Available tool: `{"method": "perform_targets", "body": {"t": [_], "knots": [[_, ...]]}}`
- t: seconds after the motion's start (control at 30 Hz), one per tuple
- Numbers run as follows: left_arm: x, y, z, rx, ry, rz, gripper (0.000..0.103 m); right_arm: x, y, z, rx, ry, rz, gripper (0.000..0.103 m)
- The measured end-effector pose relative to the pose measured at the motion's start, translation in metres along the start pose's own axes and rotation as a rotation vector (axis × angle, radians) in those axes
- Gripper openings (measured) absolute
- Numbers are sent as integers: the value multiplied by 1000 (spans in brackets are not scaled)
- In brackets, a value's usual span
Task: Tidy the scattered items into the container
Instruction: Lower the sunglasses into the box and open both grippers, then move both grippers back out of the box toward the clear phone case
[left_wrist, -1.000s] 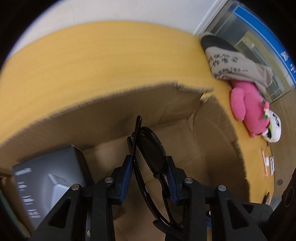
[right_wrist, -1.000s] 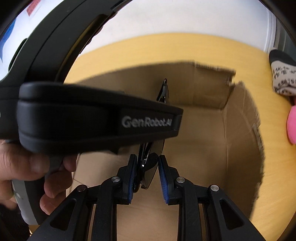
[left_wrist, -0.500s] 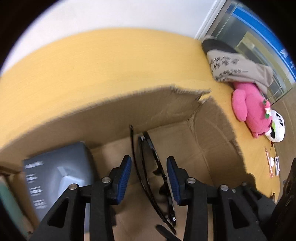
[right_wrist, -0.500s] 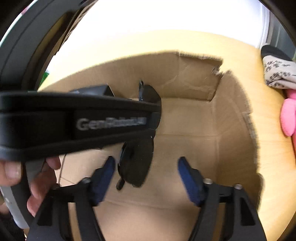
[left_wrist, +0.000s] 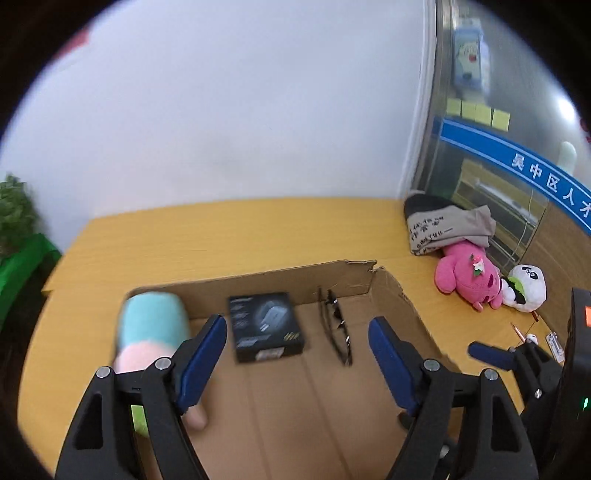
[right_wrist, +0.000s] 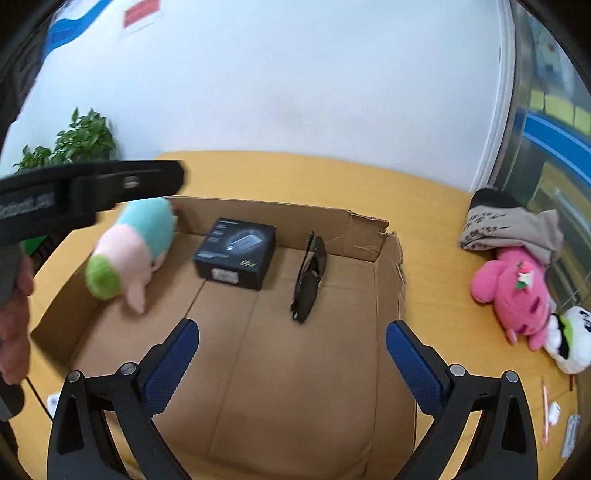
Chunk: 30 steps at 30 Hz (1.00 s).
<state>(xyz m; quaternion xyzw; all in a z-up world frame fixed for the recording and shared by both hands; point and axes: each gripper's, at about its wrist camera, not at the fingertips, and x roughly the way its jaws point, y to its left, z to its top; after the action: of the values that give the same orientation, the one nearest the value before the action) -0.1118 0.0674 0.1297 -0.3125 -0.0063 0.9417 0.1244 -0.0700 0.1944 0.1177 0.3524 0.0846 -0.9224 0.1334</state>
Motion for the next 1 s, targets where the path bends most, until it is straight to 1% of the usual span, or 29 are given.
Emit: {"method": "perform_targets", "body": {"t": [0.03,0.1,0.13,0.23,0.3,0.37,0.53,0.67,0.73,1.0], "knots": [[-18,2,-9,-11,-25,11,79,-3,14,-12,-2,-11,-4,103],[-44,5,-24,-26,-55,25,80,-24,24,-25,9,-42,-6,103],[-55,5,-30,-30,-62,33,80,-29,13,-27,13,-55,-3,103],[-82,4,-51,-36,-61,38,80,-40,26,-42,2,-85,-16,103],[-96,5,-65,-30,-63,59,80,-50,33,-47,-3,-87,-16,103],[-108,4,-74,-24,-62,64,80,-55,39,-54,-9,-88,-10,103],[-124,6,-92,-39,-57,61,80,-69,54,-66,-38,-104,-7,103],[-136,7,-106,-50,-64,100,80,-78,56,-74,-38,-110,-10,103],[-140,7,-113,-55,-65,99,80,-80,56,-78,-28,-110,-10,103],[-136,3,-125,-40,-38,83,80,-83,56,-94,-13,-100,-3,103]]}}
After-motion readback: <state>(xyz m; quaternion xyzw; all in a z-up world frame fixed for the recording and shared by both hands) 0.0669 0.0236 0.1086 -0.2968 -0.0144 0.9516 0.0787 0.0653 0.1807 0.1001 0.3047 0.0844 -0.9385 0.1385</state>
